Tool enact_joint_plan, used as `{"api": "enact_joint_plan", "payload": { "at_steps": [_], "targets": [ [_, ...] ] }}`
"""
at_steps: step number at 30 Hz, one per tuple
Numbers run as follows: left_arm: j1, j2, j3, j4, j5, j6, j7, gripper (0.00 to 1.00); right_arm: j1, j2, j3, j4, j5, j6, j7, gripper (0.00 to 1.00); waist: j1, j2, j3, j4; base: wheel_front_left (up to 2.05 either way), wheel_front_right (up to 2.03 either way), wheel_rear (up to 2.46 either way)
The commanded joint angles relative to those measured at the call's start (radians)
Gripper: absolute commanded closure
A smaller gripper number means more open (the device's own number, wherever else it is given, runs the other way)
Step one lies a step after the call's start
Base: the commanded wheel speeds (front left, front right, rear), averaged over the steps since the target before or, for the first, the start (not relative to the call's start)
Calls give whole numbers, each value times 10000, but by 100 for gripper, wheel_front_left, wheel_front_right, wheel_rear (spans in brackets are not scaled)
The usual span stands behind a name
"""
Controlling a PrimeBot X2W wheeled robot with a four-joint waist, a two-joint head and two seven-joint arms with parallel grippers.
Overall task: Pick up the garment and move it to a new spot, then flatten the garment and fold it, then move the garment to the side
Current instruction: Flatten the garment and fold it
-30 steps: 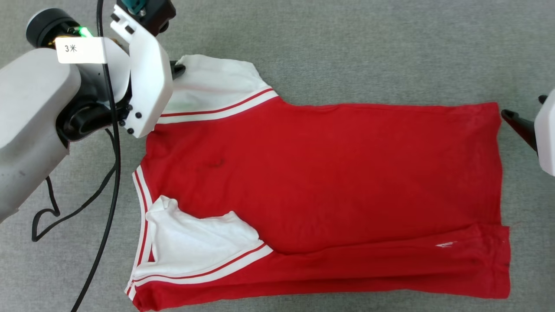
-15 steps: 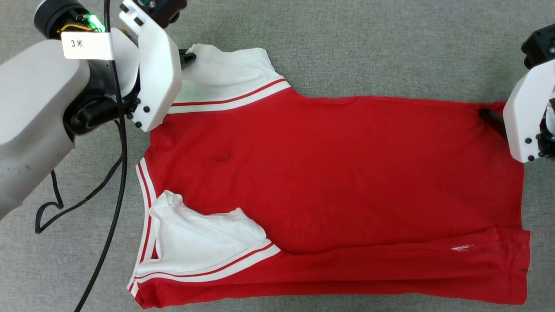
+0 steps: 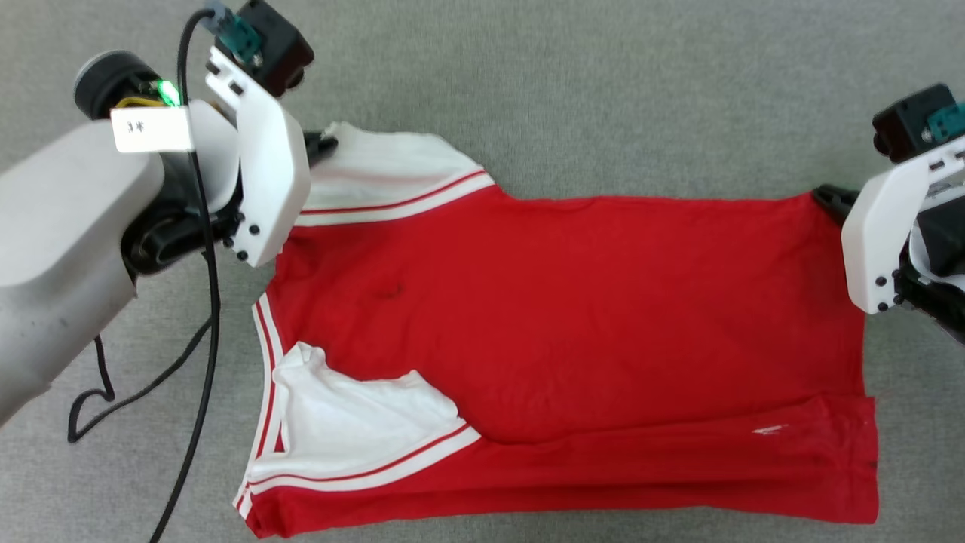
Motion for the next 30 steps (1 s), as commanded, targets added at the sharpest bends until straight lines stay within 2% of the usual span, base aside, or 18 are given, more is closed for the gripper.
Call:
{"api": "enact_joint_plan", "payload": {
  "at_steps": [1, 10, 13, 22, 26, 30],
  "targets": [
    [223, 31, -16, -31, -54, -5, -107, 100, 236, -56, 7, -68, 82, -6, -216, 100, 1, 0, -418, -35, 0, 0, 0],
    [1405, 573, -42, -607, 100, 6, -473, 100, 1655, -198, -374, -484, 364, -7, -1276, 100, 1, 0, -1613, -13, 0, 0, 0],
    [1901, 805, -52, -965, 77, 140, -627, 100, 2300, -270, -540, -653, 438, -7, -1421, 100, 1, 0, -1972, 28, 0, 0, 0],
    [3735, 1709, -59, -2395, -217, 985, -1093, 100, 4228, -394, -959, -1175, 664, -7, -1543, 100, 1, 0, -2803, 33, 0, 0, 0],
    [4590, 2180, -60, -3000, -329, 1432, -1314, 100, 4926, -384, -1017, -1405, 778, -7, -1488, 100, 1, 0, -2936, 11, 0, 0, 0],
    [5505, 2414, -62, -3384, -503, 1798, -1540, 100, 5537, -394, -1127, -1528, 876, -7, -1488, 100, 1, 0, -2924, 24, 0, 0, 0]
  ]
}}
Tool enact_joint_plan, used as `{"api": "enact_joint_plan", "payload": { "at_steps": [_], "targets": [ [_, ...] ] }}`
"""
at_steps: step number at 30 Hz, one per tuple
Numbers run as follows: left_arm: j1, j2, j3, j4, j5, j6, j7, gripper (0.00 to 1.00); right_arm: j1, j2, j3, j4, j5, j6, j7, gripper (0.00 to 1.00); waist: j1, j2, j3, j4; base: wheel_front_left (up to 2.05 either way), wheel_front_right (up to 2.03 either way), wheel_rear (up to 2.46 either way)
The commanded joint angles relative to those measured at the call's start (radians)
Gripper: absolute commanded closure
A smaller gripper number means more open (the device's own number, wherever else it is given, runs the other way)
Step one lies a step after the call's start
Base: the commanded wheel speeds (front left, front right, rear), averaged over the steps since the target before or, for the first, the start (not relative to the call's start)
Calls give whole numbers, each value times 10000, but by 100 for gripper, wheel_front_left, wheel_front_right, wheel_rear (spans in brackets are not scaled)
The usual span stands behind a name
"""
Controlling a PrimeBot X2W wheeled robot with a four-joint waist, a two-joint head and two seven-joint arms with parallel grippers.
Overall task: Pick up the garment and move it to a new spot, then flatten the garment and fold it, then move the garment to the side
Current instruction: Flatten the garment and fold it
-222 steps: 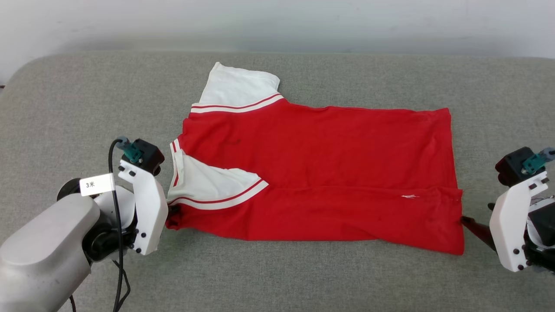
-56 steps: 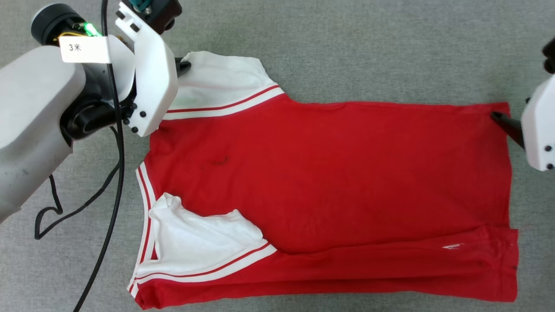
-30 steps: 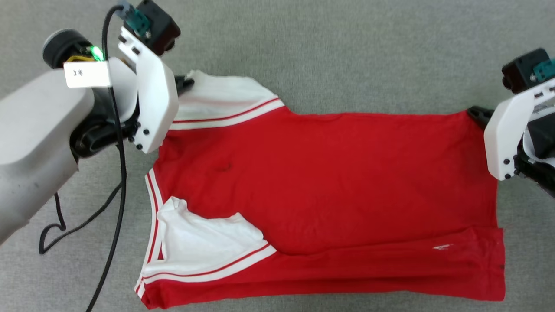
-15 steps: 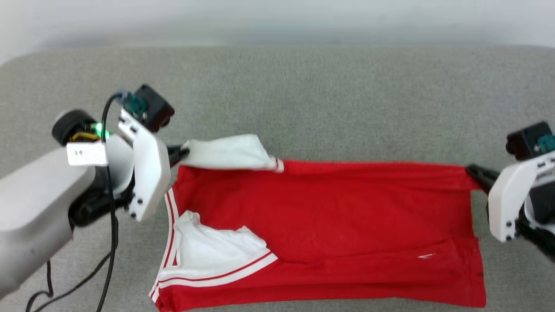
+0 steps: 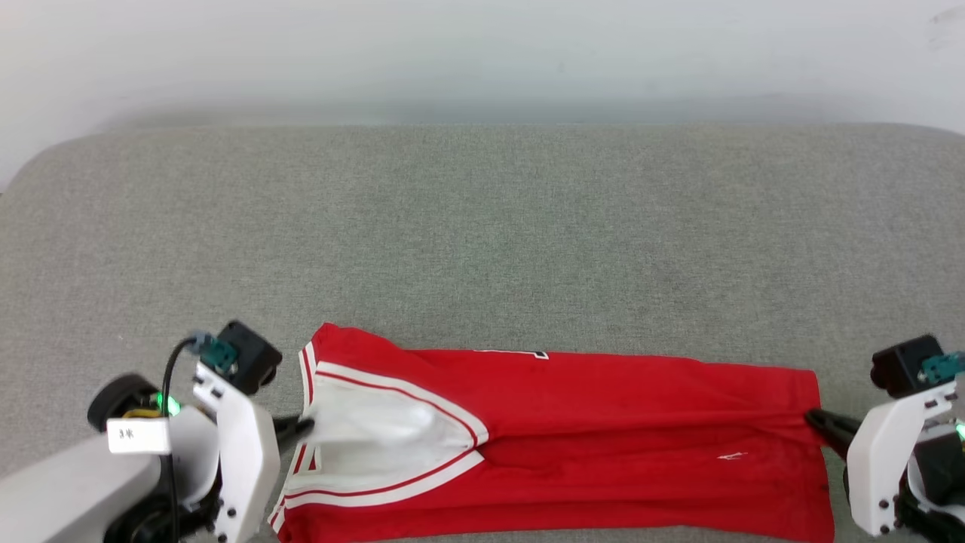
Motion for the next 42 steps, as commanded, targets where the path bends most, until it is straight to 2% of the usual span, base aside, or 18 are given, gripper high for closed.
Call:
{"api": "enact_joint_plan", "payload": {
  "at_steps": [1, 6, 12, 13, 14, 15, 18, 21, 30, 37, 39, 42],
  "targets": [
    [333, 33, 17, -38, -89, 118, -164, 100, 268, -35, -44, -32, 52, -8, 6, 100, 1, 0, 50, 11, 0, 0, 0],
    [1100, -218, 9, 186, 65, 253, -189, 100, 696, 45, 53, 123, -14, -8, 47, 100, 1, 0, 302, 37, 0, 0, 0],
    [1615, -686, 10, 873, -3, 73, -256, 100, 786, 222, 294, 671, -62, -8, -57, 100, 1, 0, 478, 17, 0, 0, 0],
    [1621, -726, 19, 976, 24, 115, -332, 100, 753, 255, 316, 734, -42, -8, -171, 70, 1, 0, 472, 12, 0, 0, 0],
    [1635, -752, 54, 1051, 51, 167, -410, 41, 719, 284, 338, 755, 14, -8, -260, 9, 1, 0, 453, 5, 0, 0, 0],
    [1672, -764, 80, 1084, 83, 219, -526, 0, 685, 311, 358, 735, 125, -8, -362, 0, 1, 0, 408, -12, 0, 0, 0],
    [1834, -716, 262, 922, 30, 470, -1038, 0, 660, 154, 359, 469, 443, -8, -648, 0, 1, 0, 229, -51, 0, 0, 0],
    [2003, -592, 506, 678, 221, 899, -1780, 0, 725, -161, 178, 136, 883, -8, -873, 0, 1, 0, 14, -59, 0, 0, 0],
    [2630, -583, 1558, 315, 552, 2693, -4571, 0, 927, -1132, -707, -392, 2052, -8, -523, 0, 1, 0, -323, 161, 0, 0, 0],
    [3238, -998, 2569, 351, 810, 3651, -5625, 0, 735, -1270, -1182, -142, 2855, -8, 710, 0, 1, 0, -240, 452, 0, 0, 0],
    [3439, -1251, 3167, 279, 1087, 3920, -5670, 0, 698, -1245, -1240, -30, 3013, -8, 1116, 0, 1, 0, -161, 572, 0, 0, 0],
    [4047, -1742, 4381, 93, 2059, 4248, -5678, 0, 705, -1105, -1348, 159, 3179, -8, 1597, 0, 1, 0, -27, 786, 0, 0, 0]
  ]
}}
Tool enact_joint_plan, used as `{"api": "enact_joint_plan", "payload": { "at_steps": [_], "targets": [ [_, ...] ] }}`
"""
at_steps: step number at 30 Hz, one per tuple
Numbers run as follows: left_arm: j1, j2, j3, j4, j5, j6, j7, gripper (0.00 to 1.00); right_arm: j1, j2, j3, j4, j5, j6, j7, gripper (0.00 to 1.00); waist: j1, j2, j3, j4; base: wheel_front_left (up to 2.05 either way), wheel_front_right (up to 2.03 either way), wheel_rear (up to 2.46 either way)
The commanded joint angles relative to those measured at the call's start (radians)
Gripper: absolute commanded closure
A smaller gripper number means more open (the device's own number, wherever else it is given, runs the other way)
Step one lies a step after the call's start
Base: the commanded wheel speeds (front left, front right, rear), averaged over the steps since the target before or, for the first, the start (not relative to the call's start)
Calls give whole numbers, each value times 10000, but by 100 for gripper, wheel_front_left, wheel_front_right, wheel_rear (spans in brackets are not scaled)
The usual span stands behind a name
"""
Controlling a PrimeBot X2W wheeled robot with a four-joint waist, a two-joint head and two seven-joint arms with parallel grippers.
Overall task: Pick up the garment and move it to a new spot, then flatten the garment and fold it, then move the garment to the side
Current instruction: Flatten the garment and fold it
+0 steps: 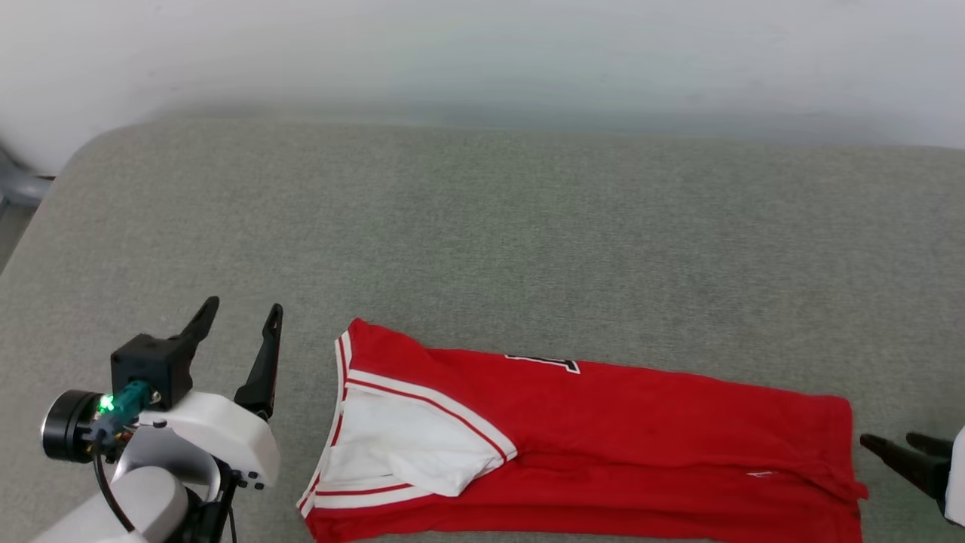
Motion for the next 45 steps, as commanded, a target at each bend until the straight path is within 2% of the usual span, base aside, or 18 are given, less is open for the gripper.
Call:
{"api": "enact_joint_plan", "payload": {
  "at_steps": [1, 4, 8, 10, 17, 22, 27, 28, 29, 35, 45],
  "targets": [
    [636, -351, 718, -92, 662, 175, -50, 0, -56, 174, -47, 135, 99, -8, 270, 0, 0, -1, 152, 210, 0, 0, 0],
    [1345, -1026, 2052, -259, 1666, 233, -53, 0, 4, 347, -158, 322, 170, -8, 497, 0, 0, -1, 276, 408, 0, 0, 0],
    [2456, -1998, 3655, -449, 2924, 49, -55, 0, 119, 574, -99, 485, 66, -7, 747, 0, 0, -1, 399, 592, 0, 0, 0],
    [2695, -2211, 4004, -478, 3253, -43, -56, 0, 139, 634, -49, 535, 40, -8, 803, 0, 0, -1, 419, 613, 0, 0, 0],
    [4081, -3910, 6145, -740, 5428, -822, -55, 0, 168, 1104, 378, 799, -8, -7, 925, 0, 0, -1, 598, 744, 0, 0, 0],
    [4698, -5053, 7289, -823, 6579, -1474, -56, 0, 77, 1470, 913, 1018, 131, 8, 885, 0, 0, -1, 683, 783, 0, 0, 0],
    [5024, -5916, 8089, -723, 7514, -2204, -56, 0, 49, 1613, 1479, 1221, 256, 19, 709, 0, 0, -1, 688, 854, 0, 0, 0],
    [5054, -6061, 8221, -714, 7693, -2317, -56, 0, 26, 1593, 1582, 1243, 256, 19, 656, 80, 0, -1, 680, 863, 0, 0, 0],
    [5077, -6195, 8368, -694, 7831, -2431, -56, 0, 9, 1575, 1640, 1259, 273, 21, 553, 100, 0, -1, 672, 867, 0, 0, 0],
    [5255, -6829, 8990, -608, 8507, -3054, -57, 0, -92, 1216, 1724, 1254, 432, 5, -128, 100, 0, -1, 540, 819, 0, 0, 0],
    [5464, -7303, 9288, -651, 9227, -3583, -57, 0, -62, 237, 1285, 900, 901, -10, -1072, 100, 0, -1, 261, 625, 0, 0, 0]
  ]
}}
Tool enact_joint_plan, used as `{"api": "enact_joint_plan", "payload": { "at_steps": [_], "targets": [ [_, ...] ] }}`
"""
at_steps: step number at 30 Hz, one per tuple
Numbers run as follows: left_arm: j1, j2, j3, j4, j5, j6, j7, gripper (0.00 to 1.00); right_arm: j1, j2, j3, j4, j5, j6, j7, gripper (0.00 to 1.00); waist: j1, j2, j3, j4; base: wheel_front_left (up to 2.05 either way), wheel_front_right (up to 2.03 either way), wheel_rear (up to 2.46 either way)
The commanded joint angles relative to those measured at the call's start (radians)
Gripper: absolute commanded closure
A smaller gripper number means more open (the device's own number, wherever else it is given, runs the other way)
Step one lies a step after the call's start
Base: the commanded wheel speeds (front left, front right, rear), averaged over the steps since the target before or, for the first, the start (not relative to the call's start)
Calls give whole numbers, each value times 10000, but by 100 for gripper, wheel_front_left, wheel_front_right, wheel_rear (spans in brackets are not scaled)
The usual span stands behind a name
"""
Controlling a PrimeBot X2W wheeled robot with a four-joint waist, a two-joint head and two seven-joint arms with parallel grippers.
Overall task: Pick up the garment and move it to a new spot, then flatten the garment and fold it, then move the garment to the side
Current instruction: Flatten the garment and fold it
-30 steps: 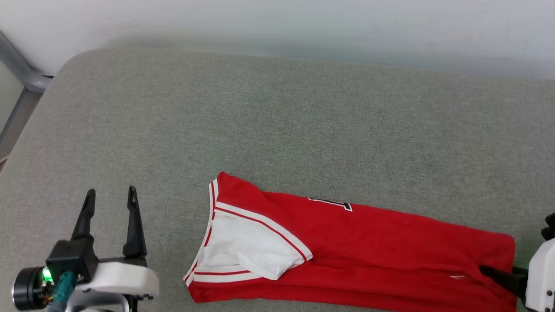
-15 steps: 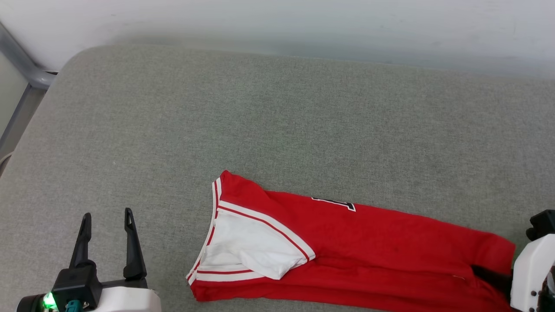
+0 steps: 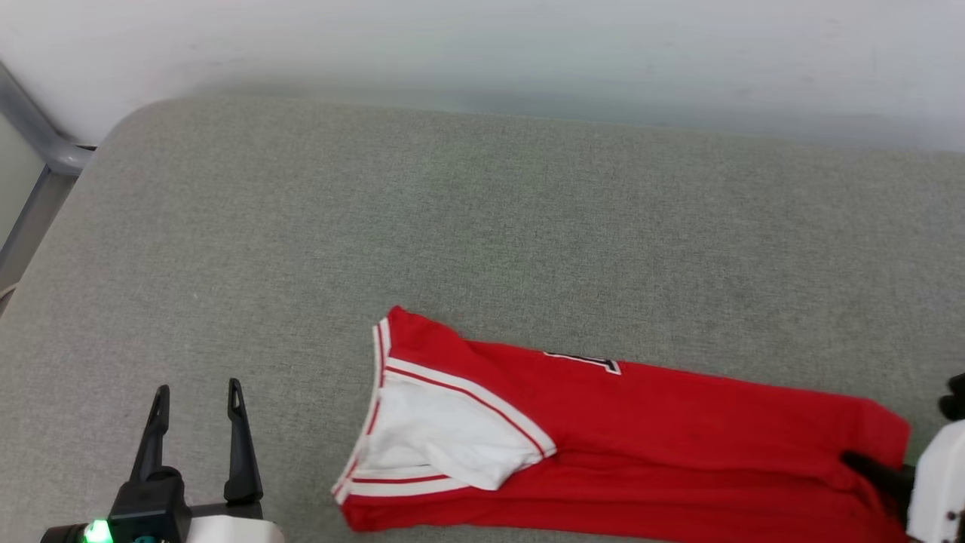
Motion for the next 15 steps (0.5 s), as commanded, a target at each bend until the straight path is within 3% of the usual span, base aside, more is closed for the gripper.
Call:
{"api": "enact_joint_plan", "payload": {
  "at_steps": [1, 11, 15],
  "targets": [
    [124, -77, -19, -39, 107, -58, -42, 0, 137, -234, -156, 69, 58, -12, -115, 100, 0, -1, -47, -35, 0, 0, 0],
    [329, -172, -170, -158, 397, -93, -42, 0, 476, -1209, -1085, 924, -213, -12, -52, 100, 0, -1, -313, -76, 0, 0, 0],
    [352, -162, -197, -178, 425, -89, -42, 0, 646, -1164, -1482, 809, -110, -12, -96, 100, 0, -1, -384, -48, 0, 0, 0]
  ]
}}
